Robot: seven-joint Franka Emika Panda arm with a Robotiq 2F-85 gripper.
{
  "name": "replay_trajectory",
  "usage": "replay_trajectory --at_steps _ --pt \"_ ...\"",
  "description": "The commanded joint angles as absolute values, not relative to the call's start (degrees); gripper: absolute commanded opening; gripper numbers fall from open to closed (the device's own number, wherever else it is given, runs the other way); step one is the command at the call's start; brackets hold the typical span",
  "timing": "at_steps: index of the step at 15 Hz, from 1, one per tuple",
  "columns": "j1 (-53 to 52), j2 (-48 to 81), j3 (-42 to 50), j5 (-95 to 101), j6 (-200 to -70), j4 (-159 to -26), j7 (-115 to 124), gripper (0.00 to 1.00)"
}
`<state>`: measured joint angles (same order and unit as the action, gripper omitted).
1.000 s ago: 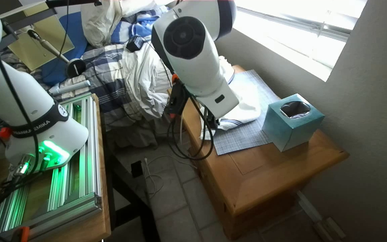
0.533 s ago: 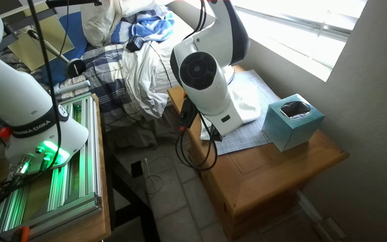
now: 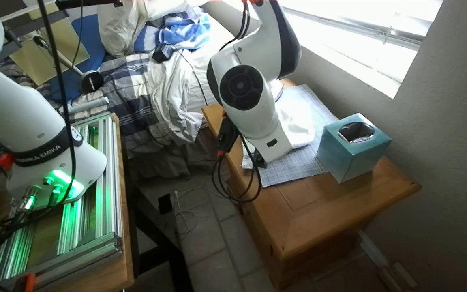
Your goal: Stretch out the towel
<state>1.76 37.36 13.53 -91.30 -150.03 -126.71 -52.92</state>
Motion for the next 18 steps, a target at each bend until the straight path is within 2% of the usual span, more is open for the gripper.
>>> replay_trajectory --at_steps 1,8,9,10,11,12,18 --pt "2.08 40.21 12.16 -91.09 -148.54 -124.02 -49.84 1.0" --pt "3.89 42.19 10.37 -90.76 -148.87 -121.75 -46.62 1.0" --pt "4.01 42.39 10.31 -90.82 -148.89 -121.5 -46.26 0.93" --pt "3.22 42.62 11.24 -91.65 -148.08 -121.33 -46.1 0.76" --pt "3.45 42.63 11.22 -92.01 -147.99 -121.14 -45.99 0.69" --pt "4.67 42.35 10.26 -91.11 -148.14 -121.03 -45.18 0.69" --pt "6.19 41.91 10.37 -90.7 -146.82 -120.56 -43.18 0.26"
